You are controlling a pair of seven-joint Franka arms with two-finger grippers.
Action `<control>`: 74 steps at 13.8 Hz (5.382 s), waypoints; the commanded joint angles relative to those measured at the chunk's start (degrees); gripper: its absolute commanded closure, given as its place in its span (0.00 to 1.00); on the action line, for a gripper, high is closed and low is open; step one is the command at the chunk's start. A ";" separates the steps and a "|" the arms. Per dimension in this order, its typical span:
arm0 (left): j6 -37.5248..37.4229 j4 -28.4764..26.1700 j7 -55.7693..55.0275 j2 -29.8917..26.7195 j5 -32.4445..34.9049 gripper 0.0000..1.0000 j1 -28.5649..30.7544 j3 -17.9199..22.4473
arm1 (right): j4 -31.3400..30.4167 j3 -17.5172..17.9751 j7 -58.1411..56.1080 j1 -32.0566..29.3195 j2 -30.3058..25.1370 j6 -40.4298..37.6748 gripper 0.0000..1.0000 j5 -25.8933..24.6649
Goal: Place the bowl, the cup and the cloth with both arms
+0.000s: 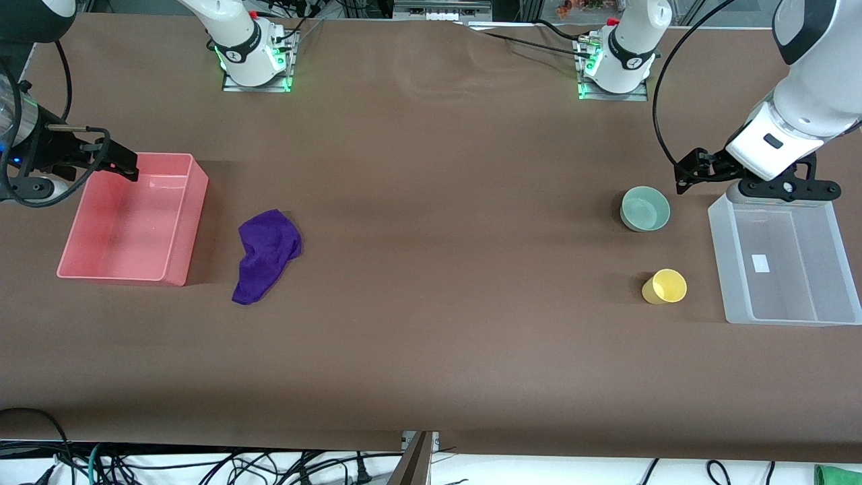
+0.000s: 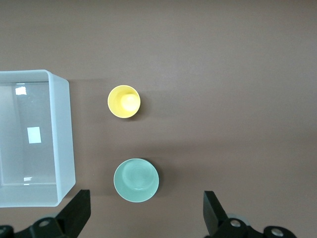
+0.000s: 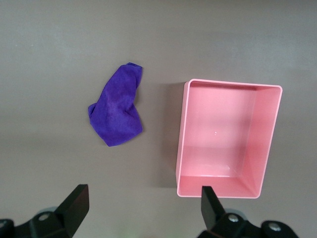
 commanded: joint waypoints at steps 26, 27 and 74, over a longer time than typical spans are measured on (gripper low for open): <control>14.61 -15.06 46.59 14.21 -0.18 0.00 11.36 0.52 | -6.26 1.89 0.73 1.61 15.87 15.15 0.00 0.37; 20.07 -18.76 47.47 14.74 -0.18 0.00 11.36 0.52 | -9.95 2.68 0.91 1.52 15.87 19.98 0.00 0.46; 14.75 14.52 28.24 42.86 3.43 0.61 23.06 -12.67 | -9.28 -8.85 -16.13 0.82 7.62 4.30 0.00 7.66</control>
